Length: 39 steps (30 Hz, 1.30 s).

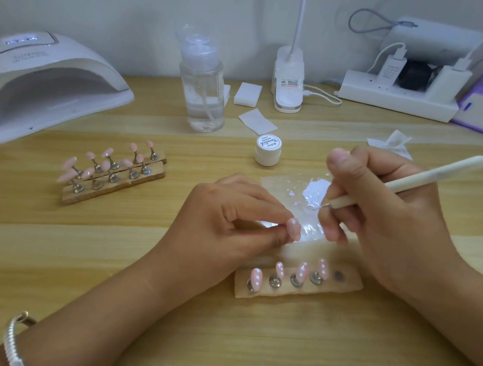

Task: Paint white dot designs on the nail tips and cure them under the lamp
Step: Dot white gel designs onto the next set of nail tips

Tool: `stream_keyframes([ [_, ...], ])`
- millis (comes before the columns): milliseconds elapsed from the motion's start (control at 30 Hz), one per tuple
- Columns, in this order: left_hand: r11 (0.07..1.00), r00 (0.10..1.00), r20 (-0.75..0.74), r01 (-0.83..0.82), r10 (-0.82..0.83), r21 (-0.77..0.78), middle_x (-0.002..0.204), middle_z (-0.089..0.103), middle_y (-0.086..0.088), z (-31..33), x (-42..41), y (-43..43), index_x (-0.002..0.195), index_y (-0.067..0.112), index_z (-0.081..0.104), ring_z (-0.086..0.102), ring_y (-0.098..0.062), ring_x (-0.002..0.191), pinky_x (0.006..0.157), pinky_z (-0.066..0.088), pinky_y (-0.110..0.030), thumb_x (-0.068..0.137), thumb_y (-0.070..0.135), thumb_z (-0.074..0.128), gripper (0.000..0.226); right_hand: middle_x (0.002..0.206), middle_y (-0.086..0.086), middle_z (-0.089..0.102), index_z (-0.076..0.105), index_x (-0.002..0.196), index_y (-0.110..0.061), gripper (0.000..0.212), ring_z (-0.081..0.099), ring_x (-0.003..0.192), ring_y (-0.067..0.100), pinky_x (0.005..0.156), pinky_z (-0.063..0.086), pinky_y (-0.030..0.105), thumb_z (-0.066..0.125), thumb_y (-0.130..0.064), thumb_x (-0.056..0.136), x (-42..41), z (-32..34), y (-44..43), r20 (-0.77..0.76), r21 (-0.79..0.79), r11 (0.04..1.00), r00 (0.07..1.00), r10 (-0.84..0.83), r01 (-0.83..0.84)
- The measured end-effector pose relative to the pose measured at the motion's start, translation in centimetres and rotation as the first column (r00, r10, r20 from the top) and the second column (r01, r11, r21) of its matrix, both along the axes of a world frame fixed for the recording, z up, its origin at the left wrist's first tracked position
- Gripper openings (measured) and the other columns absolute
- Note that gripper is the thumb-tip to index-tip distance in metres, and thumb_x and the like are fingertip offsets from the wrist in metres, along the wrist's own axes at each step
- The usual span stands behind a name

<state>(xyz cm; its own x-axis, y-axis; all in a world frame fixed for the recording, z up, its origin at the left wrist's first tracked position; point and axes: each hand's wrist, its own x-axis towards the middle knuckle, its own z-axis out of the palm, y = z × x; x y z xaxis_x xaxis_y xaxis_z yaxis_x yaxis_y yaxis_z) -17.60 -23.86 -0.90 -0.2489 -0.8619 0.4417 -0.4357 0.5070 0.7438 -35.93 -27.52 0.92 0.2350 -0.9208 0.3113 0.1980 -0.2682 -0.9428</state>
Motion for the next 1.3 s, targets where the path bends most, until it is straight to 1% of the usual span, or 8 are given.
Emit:
stream_keyframes([
  [167, 1.000, 0.999, -0.037, 0.007, -0.006, 0.022, 0.083, 0.075, 0.015, -0.3, 0.1, 0.0, 0.083, 0.017, 0.081, 0.067, -0.012, 0.088, 0.083, 0.050, -0.032, 0.081, 0.019, 0.076, 0.006, 0.045, -0.004, 0.040, 0.052, 0.058, -0.022, 0.037, 0.032, 0.039, 0.016, 0.041, 0.035, 0.020, 0.075, -0.026, 0.086, -0.9, 0.7, -1.3, 0.059, -0.045, 0.993, 0.992, -0.109, 0.112],
  [333, 1.000, 1.000, -0.004, -0.001, 0.001, 0.009, 0.081, 0.075, 0.013, -0.3, 0.1, -0.2, 0.080, 0.014, 0.080, 0.068, -0.012, 0.086, 0.081, 0.052, -0.034, 0.082, 0.021, 0.075, 0.008, 0.060, 0.001, 0.063, 0.064, 0.069, -0.012, 0.037, 0.056, 0.054, 0.006, 0.057, 0.044, 0.015, 0.072, -0.044, 0.086, -2.6, -0.2, -3.0, -0.297, -0.321, 0.926, 0.908, -0.296, 0.197],
  [467, 0.998, 0.999, 0.036, -0.027, 0.026, 0.052, 0.080, 0.075, 0.015, -0.5, 0.1, -0.3, 0.080, 0.020, 0.081, 0.068, -0.009, 0.085, 0.080, 0.051, -0.032, 0.079, 0.021, 0.077, 0.004, 0.058, -0.009, 0.061, 0.067, 0.064, -0.009, 0.046, 0.060, 0.061, 0.007, 0.065, 0.040, 0.015, 0.056, -0.036, 0.100, -3.3, -1.5, -4.1, -0.452, -0.422, 0.894, 0.819, -0.353, 0.152],
  [600, 0.997, 0.999, 0.041, -0.033, 0.031, 0.069, 0.081, 0.075, 0.017, -0.5, 0.2, -0.4, 0.080, 0.023, 0.081, 0.069, -0.010, 0.087, 0.080, 0.051, -0.031, 0.079, 0.023, 0.078, 0.004, 0.050, -0.011, 0.056, 0.064, 0.060, -0.010, 0.047, 0.056, 0.051, 0.006, 0.056, 0.037, 0.011, 0.054, -0.035, 0.098, -3.4, -1.9, -4.6, -0.458, -0.411, 0.897, 0.815, -0.355, 0.160],
  [767, 0.998, 0.998, 0.057, -0.028, 0.025, 0.055, 0.082, 0.075, 0.018, -0.5, 0.2, -0.4, 0.080, 0.022, 0.081, 0.069, -0.007, 0.087, 0.080, 0.051, -0.031, 0.077, 0.014, 0.079, 0.008, 0.047, -0.013, 0.055, 0.064, 0.061, -0.012, 0.045, 0.056, 0.049, 0.007, 0.055, 0.039, 0.012, 0.055, -0.037, 0.097, -3.4, -1.9, -4.6, -0.495, -0.406, 0.902, 0.795, -0.351, 0.145],
  [1033, 0.995, 0.999, 0.043, -0.036, 0.033, 0.092, 0.081, 0.075, 0.017, -0.5, 0.2, -0.4, 0.082, 0.023, 0.081, 0.069, -0.010, 0.089, 0.081, 0.053, -0.034, 0.079, 0.022, 0.077, 0.005, 0.053, -0.008, 0.057, 0.066, 0.065, -0.014, 0.042, 0.056, 0.051, 0.007, 0.055, 0.040, 0.011, 0.053, -0.037, 0.099, -3.4, -1.8, -4.5, -0.401, -0.375, 0.908, 0.850, -0.341, 0.187],
  [1200, 0.994, 0.999, 0.039, -0.036, 0.032, 0.099, 0.080, 0.075, 0.015, -0.5, 0.2, -0.4, 0.081, 0.021, 0.081, 0.070, -0.012, 0.088, 0.080, 0.053, -0.036, 0.079, 0.024, 0.077, 0.005, 0.066, -0.003, 0.064, 0.070, 0.081, -0.012, 0.036, 0.063, 0.068, 0.003, 0.070, 0.043, 0.010, 0.048, -0.031, 0.103, -3.5, -1.4, -4.1, -0.298, -0.395, 0.877, 0.866, -0.402, 0.272],
  [1300, 0.992, 0.999, 0.014, -0.031, 0.029, 0.120, 0.079, 0.075, 0.012, -0.5, 0.2, -0.4, 0.081, 0.020, 0.081, 0.070, -0.014, 0.088, 0.080, 0.053, -0.036, 0.079, 0.024, 0.077, 0.006, 0.074, -0.003, 0.070, 0.071, 0.083, -0.019, 0.027, 0.066, 0.073, 0.004, 0.075, 0.046, 0.012, 0.057, -0.036, 0.098, -3.0, -0.4, -3.3, -0.202, -0.368, 0.882, 0.900, -0.385, 0.295],
])
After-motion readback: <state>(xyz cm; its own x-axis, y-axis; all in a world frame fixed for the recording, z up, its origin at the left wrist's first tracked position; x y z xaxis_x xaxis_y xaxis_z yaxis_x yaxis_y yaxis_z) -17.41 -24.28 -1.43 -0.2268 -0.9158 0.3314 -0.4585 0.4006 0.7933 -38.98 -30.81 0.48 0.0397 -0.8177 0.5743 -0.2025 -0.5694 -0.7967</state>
